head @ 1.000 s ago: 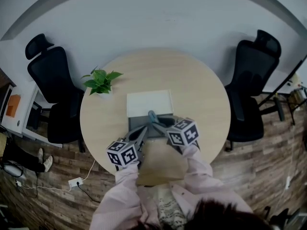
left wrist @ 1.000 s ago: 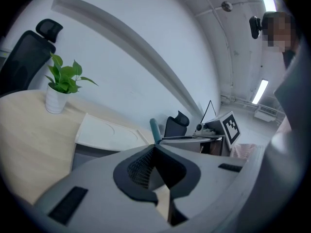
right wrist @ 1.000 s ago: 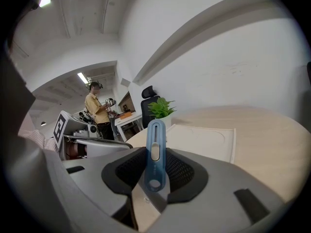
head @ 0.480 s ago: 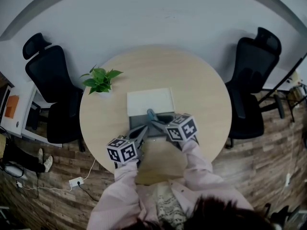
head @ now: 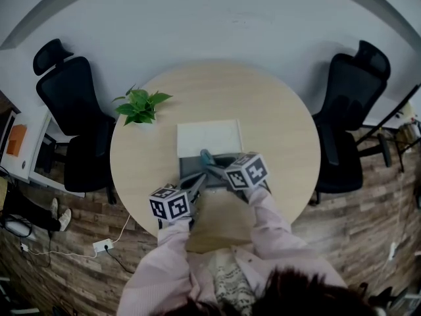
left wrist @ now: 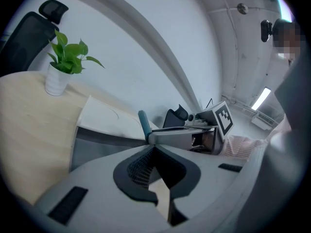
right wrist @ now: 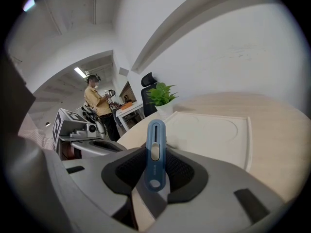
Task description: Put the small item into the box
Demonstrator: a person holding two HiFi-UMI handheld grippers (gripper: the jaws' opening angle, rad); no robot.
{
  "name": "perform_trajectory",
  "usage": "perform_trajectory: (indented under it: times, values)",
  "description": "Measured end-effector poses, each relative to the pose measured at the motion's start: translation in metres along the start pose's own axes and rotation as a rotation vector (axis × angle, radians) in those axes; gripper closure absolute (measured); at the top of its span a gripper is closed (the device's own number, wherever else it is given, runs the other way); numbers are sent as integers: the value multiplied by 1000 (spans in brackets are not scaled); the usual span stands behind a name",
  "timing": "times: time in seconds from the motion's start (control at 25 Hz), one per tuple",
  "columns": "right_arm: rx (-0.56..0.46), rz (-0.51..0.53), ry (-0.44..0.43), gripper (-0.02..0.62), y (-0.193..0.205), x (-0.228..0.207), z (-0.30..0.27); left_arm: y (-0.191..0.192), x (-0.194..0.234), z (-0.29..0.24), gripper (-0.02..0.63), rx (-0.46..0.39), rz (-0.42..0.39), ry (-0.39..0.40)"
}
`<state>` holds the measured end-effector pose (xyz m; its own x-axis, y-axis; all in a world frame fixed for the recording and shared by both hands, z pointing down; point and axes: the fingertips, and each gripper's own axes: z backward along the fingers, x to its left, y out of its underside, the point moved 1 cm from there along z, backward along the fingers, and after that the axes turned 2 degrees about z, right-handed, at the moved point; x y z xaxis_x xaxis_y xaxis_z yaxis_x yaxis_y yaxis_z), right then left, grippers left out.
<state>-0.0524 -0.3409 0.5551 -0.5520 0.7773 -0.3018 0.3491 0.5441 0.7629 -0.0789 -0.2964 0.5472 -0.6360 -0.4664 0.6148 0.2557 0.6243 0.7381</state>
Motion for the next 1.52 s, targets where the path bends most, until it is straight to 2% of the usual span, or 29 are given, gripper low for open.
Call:
perform_trajectory:
  times: [0.48,0.8,1.52]
  values:
    - [120,34,-51,466,11,-2,-20,11,3,0,595,42,16,1]
    - [216,59,-56,466,22,-8,-24,15,10,2,595,56,36,-15]
    - [364,72,-47,466,47,-17,-37,24,18,1,595,87,66,-22]
